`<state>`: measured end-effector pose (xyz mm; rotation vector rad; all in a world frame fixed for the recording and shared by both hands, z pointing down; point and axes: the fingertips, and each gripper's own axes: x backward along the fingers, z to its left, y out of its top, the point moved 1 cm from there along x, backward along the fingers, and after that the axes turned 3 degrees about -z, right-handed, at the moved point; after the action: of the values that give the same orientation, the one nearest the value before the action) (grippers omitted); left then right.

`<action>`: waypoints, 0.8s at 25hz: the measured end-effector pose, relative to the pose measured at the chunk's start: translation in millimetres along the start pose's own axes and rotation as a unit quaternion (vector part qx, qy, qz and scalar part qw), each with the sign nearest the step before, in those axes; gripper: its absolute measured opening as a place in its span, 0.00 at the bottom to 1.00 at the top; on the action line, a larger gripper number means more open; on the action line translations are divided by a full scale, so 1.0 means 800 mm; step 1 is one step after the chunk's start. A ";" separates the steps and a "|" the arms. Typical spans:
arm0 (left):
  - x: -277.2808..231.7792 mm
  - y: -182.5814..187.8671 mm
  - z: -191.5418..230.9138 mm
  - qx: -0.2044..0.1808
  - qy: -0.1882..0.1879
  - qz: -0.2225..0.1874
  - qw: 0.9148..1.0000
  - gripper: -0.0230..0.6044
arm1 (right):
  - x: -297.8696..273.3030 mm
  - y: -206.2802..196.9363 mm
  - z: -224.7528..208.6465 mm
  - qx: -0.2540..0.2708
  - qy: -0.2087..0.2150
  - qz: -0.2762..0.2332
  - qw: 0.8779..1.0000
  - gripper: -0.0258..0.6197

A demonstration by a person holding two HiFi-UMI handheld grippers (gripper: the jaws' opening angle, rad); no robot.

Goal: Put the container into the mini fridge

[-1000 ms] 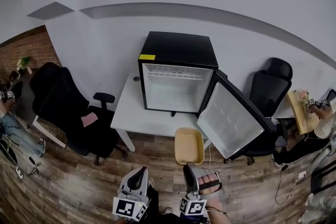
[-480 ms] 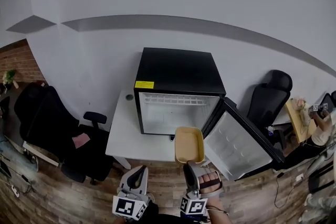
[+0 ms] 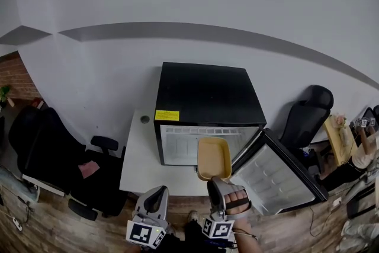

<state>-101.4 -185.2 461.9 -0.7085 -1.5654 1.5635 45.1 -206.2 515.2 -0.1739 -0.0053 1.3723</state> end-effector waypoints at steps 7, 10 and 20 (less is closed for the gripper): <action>-0.056 -0.013 0.023 -0.001 0.007 0.001 1.000 0.05 | -0.069 -0.025 -0.003 0.009 -0.002 -0.009 1.000 0.35; -0.083 -0.017 0.031 0.003 0.014 0.000 1.000 0.05 | -0.098 -0.040 -0.003 0.015 0.002 -0.011 1.000 0.35; -0.148 -0.036 0.048 0.004 0.019 0.014 1.000 0.05 | -0.173 -0.072 0.005 0.024 0.022 -0.018 0.999 0.35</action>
<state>-66.8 -307.5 475.7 -0.7545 -1.5271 1.5663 72.8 -351.8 540.3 -0.1625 0.0605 1.3306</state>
